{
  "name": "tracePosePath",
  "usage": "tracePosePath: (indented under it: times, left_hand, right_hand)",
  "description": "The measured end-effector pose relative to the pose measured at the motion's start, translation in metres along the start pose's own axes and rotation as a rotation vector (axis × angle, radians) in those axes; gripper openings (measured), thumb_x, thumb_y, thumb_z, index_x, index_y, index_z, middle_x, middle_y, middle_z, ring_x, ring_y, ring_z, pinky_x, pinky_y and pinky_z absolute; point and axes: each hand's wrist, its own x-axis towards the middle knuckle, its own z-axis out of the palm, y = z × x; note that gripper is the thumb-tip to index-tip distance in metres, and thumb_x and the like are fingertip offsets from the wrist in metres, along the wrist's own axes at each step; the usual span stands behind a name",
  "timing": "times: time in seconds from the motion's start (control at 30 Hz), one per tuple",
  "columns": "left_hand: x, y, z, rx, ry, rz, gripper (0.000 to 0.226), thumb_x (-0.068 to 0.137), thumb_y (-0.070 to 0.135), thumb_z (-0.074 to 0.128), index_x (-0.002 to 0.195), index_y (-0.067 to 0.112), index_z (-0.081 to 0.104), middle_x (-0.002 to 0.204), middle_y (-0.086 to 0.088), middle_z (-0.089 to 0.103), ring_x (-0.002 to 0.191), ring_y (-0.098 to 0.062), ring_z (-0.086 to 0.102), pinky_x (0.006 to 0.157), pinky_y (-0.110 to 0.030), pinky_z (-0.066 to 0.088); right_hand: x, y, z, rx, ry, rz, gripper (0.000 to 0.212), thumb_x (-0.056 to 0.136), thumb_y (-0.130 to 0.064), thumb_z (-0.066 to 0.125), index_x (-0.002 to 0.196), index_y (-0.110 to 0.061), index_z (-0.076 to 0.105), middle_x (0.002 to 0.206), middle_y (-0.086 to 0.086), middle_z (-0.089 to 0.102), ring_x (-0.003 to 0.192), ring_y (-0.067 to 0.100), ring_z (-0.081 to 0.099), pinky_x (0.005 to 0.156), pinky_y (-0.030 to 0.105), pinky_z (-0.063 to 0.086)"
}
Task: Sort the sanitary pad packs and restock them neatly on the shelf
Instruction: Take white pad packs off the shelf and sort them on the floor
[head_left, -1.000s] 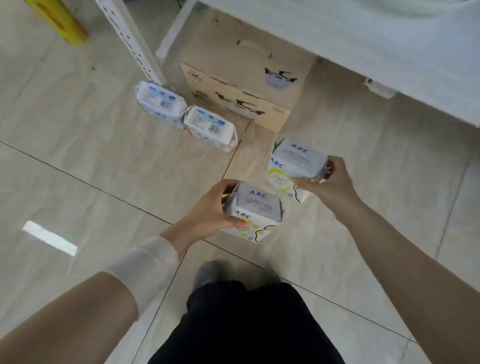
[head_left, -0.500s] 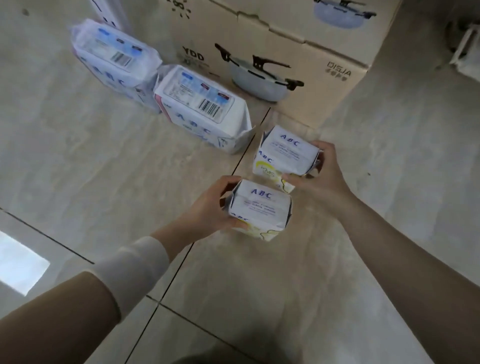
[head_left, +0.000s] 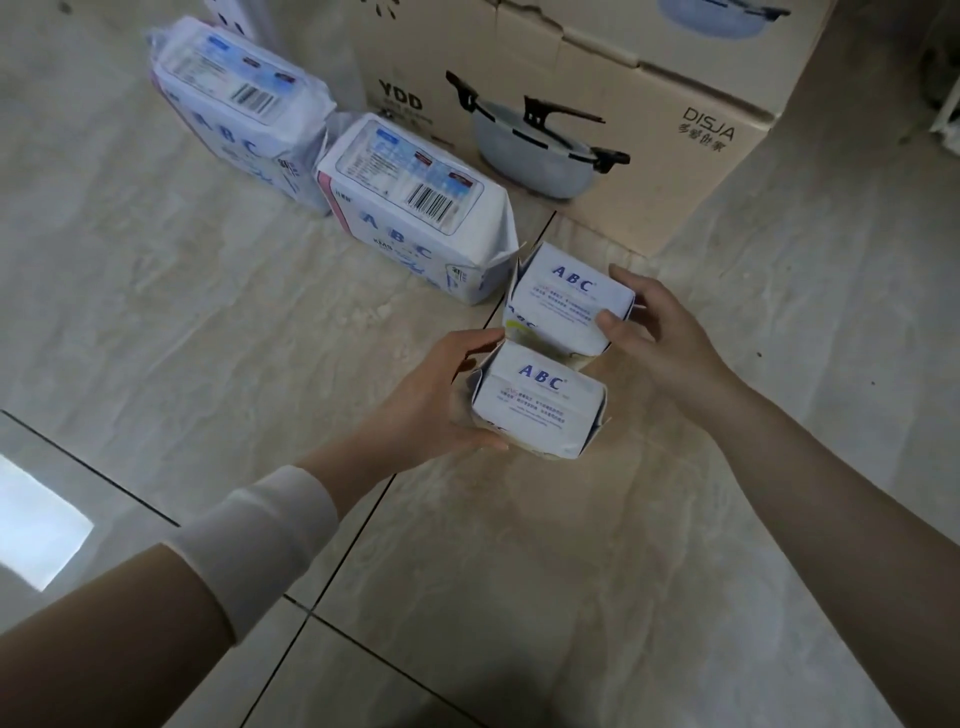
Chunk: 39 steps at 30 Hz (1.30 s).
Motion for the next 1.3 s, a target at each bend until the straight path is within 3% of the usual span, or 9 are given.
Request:
tracePosePath:
  times: [0.17,0.27,0.33,0.47,0.57,0.8,1.03,1.17,1.3]
  left_hand:
    - [0.002,0.007,0.000,0.057,0.027,0.035,0.076,0.062,0.022,0.084,0.124,0.027,0.039,0.124,0.009,0.049,0.115,0.003,0.047,0.098,-0.009,0.035]
    - [0.005,0.008,-0.003,0.058,0.057,0.038,0.072,0.063,0.017,0.084,0.121,0.025,0.042,0.118,0.016,0.048,0.108,0.014,0.046,0.092,-0.003,0.033]
    - [0.006,0.007,-0.006,0.071,0.078,0.044,0.072,0.064,0.014,0.083,0.122,0.023,0.042,0.117,0.021,0.045,0.105,0.019,0.044,0.091,-0.001,0.032]
    - [0.010,0.006,-0.011,0.071,0.091,0.037,0.076,0.065,0.016,0.083,0.129,0.013,0.042,0.123,0.008,0.048,0.110,0.000,0.048,0.095,-0.008,0.037]
    - [0.012,0.008,-0.011,0.064,0.102,0.023,0.076,0.066,0.018,0.082,0.130,0.015,0.042,0.122,0.011,0.047,0.113,-0.004,0.048,0.094,-0.008,0.039]
    - [0.017,0.010,-0.012,0.065,0.105,0.008,0.074,0.065,0.015,0.082,0.128,0.015,0.043,0.116,0.024,0.043,0.111,-0.001,0.046,0.089,-0.001,0.037]
    - [0.016,0.010,-0.010,0.083,0.110,0.025,0.074,0.068,0.011,0.080,0.131,0.012,0.041,0.120,0.015,0.044,0.110,0.000,0.045,0.090,-0.001,0.035]
    - [0.017,0.008,-0.009,0.094,0.110,0.045,0.074,0.069,0.010,0.080,0.131,0.009,0.041,0.119,0.017,0.043,0.107,0.008,0.041,0.090,0.001,0.033]
    - [0.015,0.007,-0.008,0.116,0.104,0.041,0.076,0.069,0.012,0.080,0.133,0.010,0.039,0.122,0.014,0.042,0.109,0.006,0.042,0.093,-0.001,0.033]
  right_hand:
    - [0.006,0.000,-0.002,-0.016,0.054,-0.015,0.037,0.086,-0.020,0.065,0.121,-0.021,0.054,0.120,-0.006,0.060,0.109,0.011,0.056,0.093,0.028,0.047]
    - [0.008,0.002,-0.002,0.004,0.073,-0.018,0.033,0.085,-0.020,0.066,0.116,-0.021,0.057,0.117,-0.004,0.062,0.105,0.011,0.057,0.090,0.030,0.049]
    - [0.010,0.002,-0.002,0.013,0.082,-0.015,0.033,0.084,-0.020,0.066,0.116,-0.022,0.057,0.117,-0.004,0.062,0.105,0.013,0.058,0.091,0.030,0.049]
    - [0.013,-0.001,-0.002,0.001,0.063,-0.019,0.034,0.085,-0.021,0.065,0.118,-0.025,0.055,0.121,-0.004,0.060,0.110,0.013,0.056,0.091,0.027,0.047]
    - [0.014,-0.003,-0.002,-0.006,0.052,-0.017,0.034,0.086,-0.022,0.065,0.118,-0.028,0.053,0.122,-0.005,0.059,0.110,0.011,0.055,0.091,0.025,0.047]
    - [0.014,-0.003,-0.003,-0.018,0.026,-0.016,0.035,0.087,-0.023,0.064,0.119,-0.030,0.052,0.122,-0.007,0.058,0.111,0.010,0.055,0.090,0.023,0.046]
    - [0.015,-0.007,-0.002,-0.061,0.013,-0.005,0.033,0.088,-0.022,0.062,0.118,-0.031,0.050,0.120,-0.008,0.057,0.111,0.010,0.054,0.092,0.027,0.045]
    - [0.015,-0.009,-0.001,-0.093,0.019,0.013,0.039,0.089,-0.022,0.060,0.126,-0.025,0.049,0.122,-0.008,0.055,0.112,0.010,0.052,0.094,0.028,0.044]
    - [0.012,-0.011,0.000,-0.111,0.021,0.046,0.046,0.090,-0.024,0.059,0.133,-0.023,0.044,0.129,-0.004,0.052,0.116,0.010,0.050,0.099,0.030,0.043]
